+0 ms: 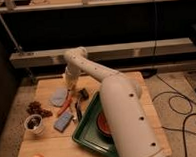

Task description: Place banana in tray

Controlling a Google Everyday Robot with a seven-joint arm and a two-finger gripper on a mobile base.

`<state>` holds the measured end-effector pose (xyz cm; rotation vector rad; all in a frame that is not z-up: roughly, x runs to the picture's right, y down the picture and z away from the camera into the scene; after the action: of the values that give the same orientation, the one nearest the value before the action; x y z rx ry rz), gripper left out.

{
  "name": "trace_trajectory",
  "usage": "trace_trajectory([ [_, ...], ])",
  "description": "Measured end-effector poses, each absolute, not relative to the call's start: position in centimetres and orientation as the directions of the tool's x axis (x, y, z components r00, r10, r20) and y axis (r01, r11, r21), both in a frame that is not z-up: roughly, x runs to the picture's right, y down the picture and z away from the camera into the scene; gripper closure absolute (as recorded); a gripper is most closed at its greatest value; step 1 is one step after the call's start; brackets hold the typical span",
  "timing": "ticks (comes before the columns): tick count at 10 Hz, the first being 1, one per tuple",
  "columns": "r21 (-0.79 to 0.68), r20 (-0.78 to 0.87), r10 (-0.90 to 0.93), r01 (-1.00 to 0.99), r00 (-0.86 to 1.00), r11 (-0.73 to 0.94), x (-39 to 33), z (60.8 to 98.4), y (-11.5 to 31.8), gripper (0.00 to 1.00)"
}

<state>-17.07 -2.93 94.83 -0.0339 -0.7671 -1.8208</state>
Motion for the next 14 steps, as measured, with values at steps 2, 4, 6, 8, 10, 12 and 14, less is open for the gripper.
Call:
trace_trajectory([
  [2, 0.561, 0.316, -0.831, 0.796, -0.458, -0.226, -17.3, 90.9, -6.5, 1.00],
  [4, 0.628, 0.278, -0.789, 0.725, -0.548, -0.283, -17.2, 87.0, -7.8, 1.00],
  [6, 0.702, 0.222, -0.729, 0.625, -0.647, -0.341, -16.8, 83.2, -6.7, 1.00],
  [8, 0.757, 0.174, -0.682, 0.539, -0.711, -0.369, -16.5, 79.7, -3.2, 1.00],
  [10, 0.784, 0.108, -0.619, 0.449, -0.778, -0.428, -17.1, 75.9, -0.2, 1.00],
  [12, 0.787, 0.084, -0.593, 0.418, -0.801, -0.453, -16.9, 74.4, 1.0, 1.00],
  [14, 0.789, 0.080, -0.589, 0.412, -0.804, -0.456, -17.2, 74.3, 1.1, 1.00],
])
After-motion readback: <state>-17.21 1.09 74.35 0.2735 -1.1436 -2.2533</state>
